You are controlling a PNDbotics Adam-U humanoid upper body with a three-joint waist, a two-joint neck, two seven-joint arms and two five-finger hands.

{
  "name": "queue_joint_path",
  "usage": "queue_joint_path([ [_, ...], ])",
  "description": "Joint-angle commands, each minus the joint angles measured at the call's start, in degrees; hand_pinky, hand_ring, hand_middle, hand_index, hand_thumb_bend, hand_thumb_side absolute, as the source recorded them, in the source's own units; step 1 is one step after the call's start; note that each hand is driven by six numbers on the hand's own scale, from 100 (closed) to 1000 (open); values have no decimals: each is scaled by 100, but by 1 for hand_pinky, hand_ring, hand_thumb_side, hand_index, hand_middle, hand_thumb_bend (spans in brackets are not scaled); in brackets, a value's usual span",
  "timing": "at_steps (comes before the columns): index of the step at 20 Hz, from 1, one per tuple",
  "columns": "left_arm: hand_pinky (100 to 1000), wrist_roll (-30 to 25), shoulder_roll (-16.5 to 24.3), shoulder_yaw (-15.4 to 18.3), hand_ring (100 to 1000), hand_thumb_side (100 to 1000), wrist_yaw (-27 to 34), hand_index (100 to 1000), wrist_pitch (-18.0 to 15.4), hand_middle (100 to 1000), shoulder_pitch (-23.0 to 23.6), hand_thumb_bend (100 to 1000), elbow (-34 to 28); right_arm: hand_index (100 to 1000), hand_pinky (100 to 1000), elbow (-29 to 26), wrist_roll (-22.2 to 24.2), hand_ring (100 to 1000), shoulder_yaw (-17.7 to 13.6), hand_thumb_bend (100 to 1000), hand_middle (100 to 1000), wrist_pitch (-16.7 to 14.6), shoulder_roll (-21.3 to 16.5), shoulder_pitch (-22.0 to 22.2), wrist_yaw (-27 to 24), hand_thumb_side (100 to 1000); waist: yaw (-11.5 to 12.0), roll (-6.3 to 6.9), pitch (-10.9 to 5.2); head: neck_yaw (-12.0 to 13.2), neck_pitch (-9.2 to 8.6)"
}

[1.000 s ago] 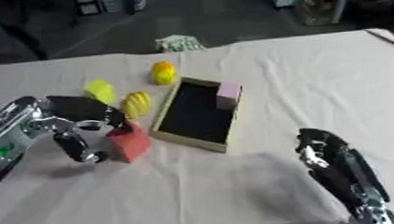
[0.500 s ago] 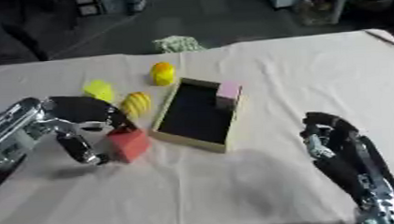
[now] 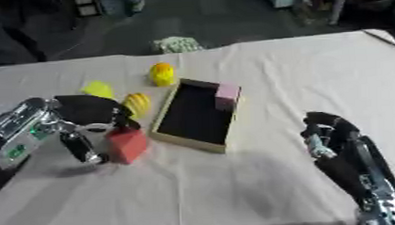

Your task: Pick up objects on the table and place them in the box.

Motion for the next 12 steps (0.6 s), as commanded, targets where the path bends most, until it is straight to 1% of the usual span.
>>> queue_joint_path([
  [1, 950, -54, 149, 86, 968, 262, -146, 963, -21, 945, -36, 421, -132, 779, 658, -142, -11, 670, -44, 100, 709, -12, -19, -38, 41, 427, 0, -29, -29, -14, 26],
  [6, 954, -105, 160, 146, 968, 274, -160, 964, 19, 947, -11, 423, -216, 779, 658, -138, -5, 669, -37, 100, 709, -13, -16, -37, 42, 424, 9, -37, -29, -26, 26],
  [12, 950, -213, 271, 295, 962, 283, -56, 964, 147, 942, 41, 436, -465, 779, 658, -135, -16, 669, -45, 100, 709, -9, -22, -33, 44, 425, 25, -47, -28, -37, 26],
])
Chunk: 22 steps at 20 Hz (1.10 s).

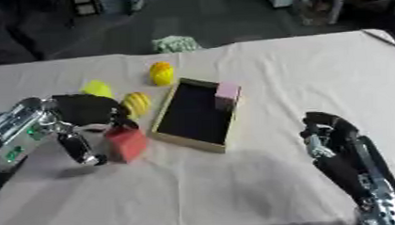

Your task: Pick up objects on the table and place them in the box.

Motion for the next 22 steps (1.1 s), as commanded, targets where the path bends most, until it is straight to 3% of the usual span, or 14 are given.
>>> queue_joint_path([
  [1, 949, -85, 241, 178, 959, 286, 70, 962, 82, 939, -50, 441, -212, 779, 658, -135, -12, 669, -42, 100, 709, -12, -21, -46, 42, 423, 17, -16, -45, -20, 26],
  [8, 948, -283, 270, 187, 958, 281, 280, 961, 159, 940, -72, 443, -219, 779, 658, -118, -7, 668, -33, 100, 709, -7, -23, -43, 48, 423, 26, -31, -50, -24, 26],
  [15, 955, -367, 189, -96, 982, 246, 264, 967, -172, 963, -345, 437, 113, 779, 658, -88, 0, 667, -16, 100, 709, 2, -17, -43, 46, 427, -32, -65, -49, 3, 26],
  [22, 958, -207, 101, -169, 990, 204, -22, 970, -437, 973, -565, 419, 426, 779, 657, -72, 1, 667, -3, 100, 709, 10, -5, -43, 36, 436, -99, -88, -24, 25, 26],
])
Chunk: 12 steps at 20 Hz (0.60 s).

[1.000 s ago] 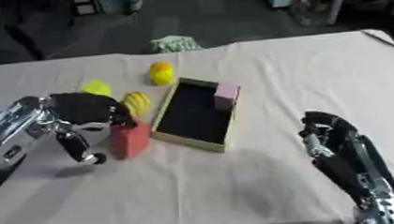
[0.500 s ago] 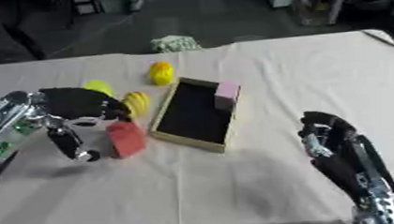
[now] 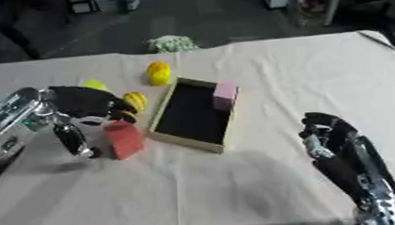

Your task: Pick up objects on the table and place them in the box.

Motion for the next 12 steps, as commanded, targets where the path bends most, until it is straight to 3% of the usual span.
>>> queue_joint_path([
  [1, 959, -77, 26, -1, 991, 197, -152, 970, -253, 972, -167, 413, 126, 779, 657, -72, 2, 667, -6, 100, 708, 2, -29, -47, 14, 438, -20, -19, -35, 21, 26],
  [5, 957, -86, -63, -59, 985, 149, -193, 956, -361, 956, -221, 383, 350, 779, 657, -64, -2, 666, -3, 100, 708, 7, -23, -44, 9, 446, -56, -24, -19, 22, 26],
  [7, 942, -103, -101, -84, 960, 102, -149, 917, -389, 904, -229, 336, 416, 778, 657, -61, -8, 666, -5, 100, 708, 9, -20, -42, 9, 450, -65, -21, -14, 22, 26],
  [10, 914, -91, -129, -98, 915, 100, -30, 859, -382, 832, -212, 294, 425, 778, 657, -59, -15, 666, -5, 100, 708, 12, -19, -40, 9, 452, -69, -16, -6, 17, 26],
  [12, 914, -102, -124, -99, 915, 100, 28, 859, -356, 832, -206, 294, 399, 778, 657, -58, -17, 666, -5, 100, 708, 12, -19, -40, 10, 452, -70, -14, -5, 17, 26],
])
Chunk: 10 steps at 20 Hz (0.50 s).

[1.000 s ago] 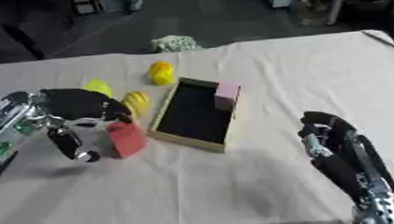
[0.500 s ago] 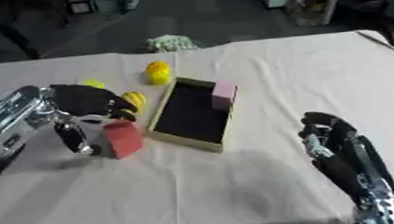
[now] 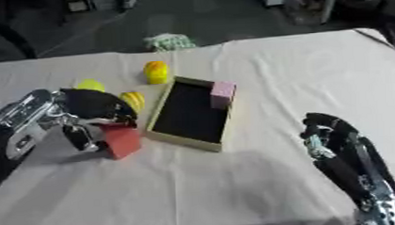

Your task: Pick up objects on the table and place them in the box.

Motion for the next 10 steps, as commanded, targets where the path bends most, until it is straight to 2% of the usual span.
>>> queue_joint_path([
  [1, 864, -239, 89, 39, 839, 100, 104, 736, -209, 694, -89, 242, -74, 778, 657, -61, -13, 665, -7, 100, 708, 6, -35, -39, 10, 454, -4, -12, -40, -3, 26],
  [6, 859, -215, 386, 253, 842, 100, 499, 730, 33, 690, -366, 253, -969, 778, 657, -55, -24, 665, -8, 100, 708, 9, -44, -18, 14, 457, 17, 2, -52, -31, 26],
  [10, 856, -195, 266, 321, 845, 100, 647, 733, 210, 695, -760, 271, -1270, 778, 656, -54, -9, 665, 10, 100, 708, 8, -44, -11, 4, 462, -8, -4, -61, -31, 26],
])
